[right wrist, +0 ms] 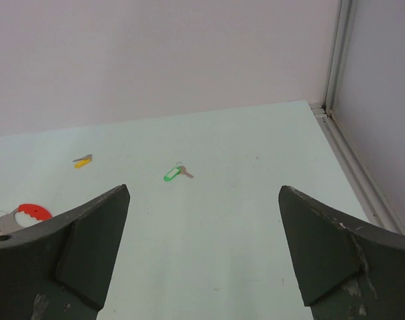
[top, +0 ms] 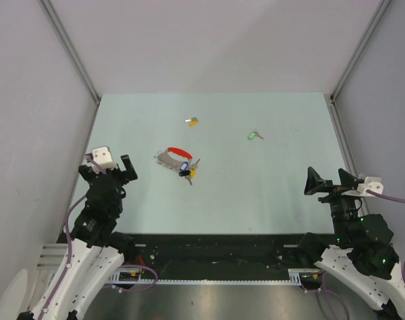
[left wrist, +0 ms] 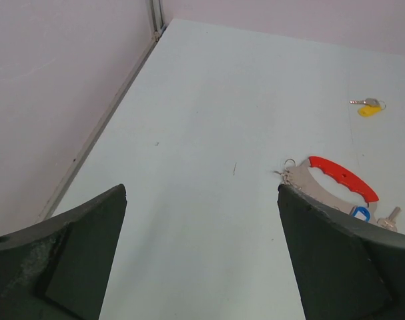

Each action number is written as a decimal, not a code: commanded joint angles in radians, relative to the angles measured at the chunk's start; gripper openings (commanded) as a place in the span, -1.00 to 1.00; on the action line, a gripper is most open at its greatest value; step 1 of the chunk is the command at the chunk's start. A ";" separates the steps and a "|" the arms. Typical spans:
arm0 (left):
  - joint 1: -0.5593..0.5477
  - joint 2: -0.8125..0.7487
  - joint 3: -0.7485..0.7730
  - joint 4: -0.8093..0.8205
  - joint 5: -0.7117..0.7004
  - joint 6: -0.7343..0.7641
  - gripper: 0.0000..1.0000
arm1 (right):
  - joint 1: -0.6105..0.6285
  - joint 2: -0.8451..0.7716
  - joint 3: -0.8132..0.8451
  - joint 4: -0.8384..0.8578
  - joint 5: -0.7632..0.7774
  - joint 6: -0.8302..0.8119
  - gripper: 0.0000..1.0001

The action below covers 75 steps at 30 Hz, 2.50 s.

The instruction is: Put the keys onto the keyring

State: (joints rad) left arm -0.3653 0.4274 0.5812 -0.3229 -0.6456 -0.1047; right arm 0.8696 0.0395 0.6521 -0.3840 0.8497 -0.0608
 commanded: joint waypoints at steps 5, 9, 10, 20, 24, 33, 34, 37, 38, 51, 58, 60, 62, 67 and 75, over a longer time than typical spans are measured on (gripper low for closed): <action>0.006 0.066 0.049 -0.022 0.066 -0.076 1.00 | 0.002 -0.010 0.006 0.020 0.012 0.007 0.99; 0.006 0.132 0.083 -0.067 0.103 -0.229 1.00 | 0.006 -0.009 0.006 0.008 0.000 0.022 0.99; 0.006 0.155 0.089 -0.082 0.104 -0.263 1.00 | 0.009 -0.010 0.004 0.008 -0.004 0.024 0.99; 0.002 0.525 0.158 -0.093 0.244 -0.575 1.00 | 0.042 -0.010 0.001 0.007 -0.049 0.030 1.00; -0.038 0.704 0.201 -0.047 0.285 -0.639 0.99 | 0.049 -0.009 0.000 0.000 -0.061 0.032 0.99; -0.084 1.040 0.287 0.060 0.293 -0.722 0.89 | 0.077 -0.010 0.000 -0.003 -0.069 0.029 0.99; -0.086 1.057 0.293 0.073 0.296 -0.727 0.86 | 0.080 -0.010 0.000 -0.003 -0.067 0.029 0.99; -0.093 1.105 0.315 0.093 0.299 -0.745 0.66 | 0.091 -0.010 -0.003 0.000 -0.067 0.019 0.99; -0.099 1.123 0.321 0.097 0.304 -0.748 0.61 | 0.094 -0.010 -0.005 0.002 -0.066 0.018 0.99; -0.228 1.300 0.387 0.120 0.435 -0.759 0.09 | 0.109 -0.010 -0.014 0.016 -0.064 -0.004 0.99; -0.441 1.315 0.514 0.119 0.463 -0.733 0.11 | 0.111 -0.010 -0.017 0.017 -0.069 -0.010 0.99; -0.481 1.315 0.574 0.119 0.449 -0.699 0.15 | 0.112 -0.010 -0.020 0.019 -0.070 -0.013 0.99; -0.521 1.306 0.612 0.114 0.417 -0.672 0.22 | 0.112 -0.010 -0.019 0.019 -0.072 -0.014 1.00; -0.509 1.249 0.591 0.073 0.273 -0.638 0.35 | 0.114 -0.010 -0.019 0.017 -0.074 -0.016 0.99; -0.313 1.185 0.497 0.030 0.233 -0.515 0.72 | 0.120 -0.012 -0.019 0.017 -0.092 -0.019 0.99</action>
State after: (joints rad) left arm -0.7696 1.6768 1.1210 -0.2676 -0.3374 -0.7048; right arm 0.9810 0.0395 0.6357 -0.3904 0.7692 -0.0620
